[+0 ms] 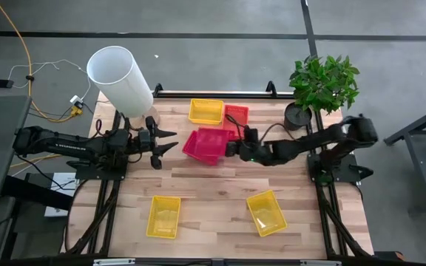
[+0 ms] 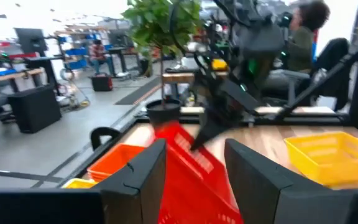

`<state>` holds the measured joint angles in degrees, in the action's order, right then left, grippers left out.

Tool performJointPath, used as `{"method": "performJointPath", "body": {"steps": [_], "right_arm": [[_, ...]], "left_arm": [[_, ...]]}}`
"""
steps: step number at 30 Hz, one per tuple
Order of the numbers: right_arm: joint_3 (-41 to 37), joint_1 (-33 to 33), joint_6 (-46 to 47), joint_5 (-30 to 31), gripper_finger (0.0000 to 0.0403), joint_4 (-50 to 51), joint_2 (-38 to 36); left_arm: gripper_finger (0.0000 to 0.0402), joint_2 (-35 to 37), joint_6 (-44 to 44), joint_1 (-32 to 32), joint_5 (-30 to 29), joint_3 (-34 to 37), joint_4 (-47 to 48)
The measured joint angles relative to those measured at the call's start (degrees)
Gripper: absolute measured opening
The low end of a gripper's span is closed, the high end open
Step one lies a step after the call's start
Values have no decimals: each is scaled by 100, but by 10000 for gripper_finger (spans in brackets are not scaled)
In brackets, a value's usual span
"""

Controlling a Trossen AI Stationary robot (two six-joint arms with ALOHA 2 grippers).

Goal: Stack baskets by color
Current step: Stack the right red bin on the top red bin

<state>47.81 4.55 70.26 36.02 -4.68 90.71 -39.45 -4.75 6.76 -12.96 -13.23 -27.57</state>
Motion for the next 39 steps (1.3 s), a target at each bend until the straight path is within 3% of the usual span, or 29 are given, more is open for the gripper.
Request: {"method": "performJointPath", "body": {"steps": [4,7,18,23,39], "right_arm": [[210,-6,-91,-222,0,-921,536],[497,31,-219,-259,0,-1061,788],[765,310,459,-41,0,-310,1026],[767,350,674,-218,0,33,1018],[770,26,-137,-798,0,1156,418]], "left_arm": [[151,42,-166,1,-189,0,-30],[151,47,-192,1,-306,0,-35],[151,47,-149,1,-331,-2,-24],[151,47,-141,0,-331,-2,-11],[151,47,-127,1,-331,-2,-10]]}}
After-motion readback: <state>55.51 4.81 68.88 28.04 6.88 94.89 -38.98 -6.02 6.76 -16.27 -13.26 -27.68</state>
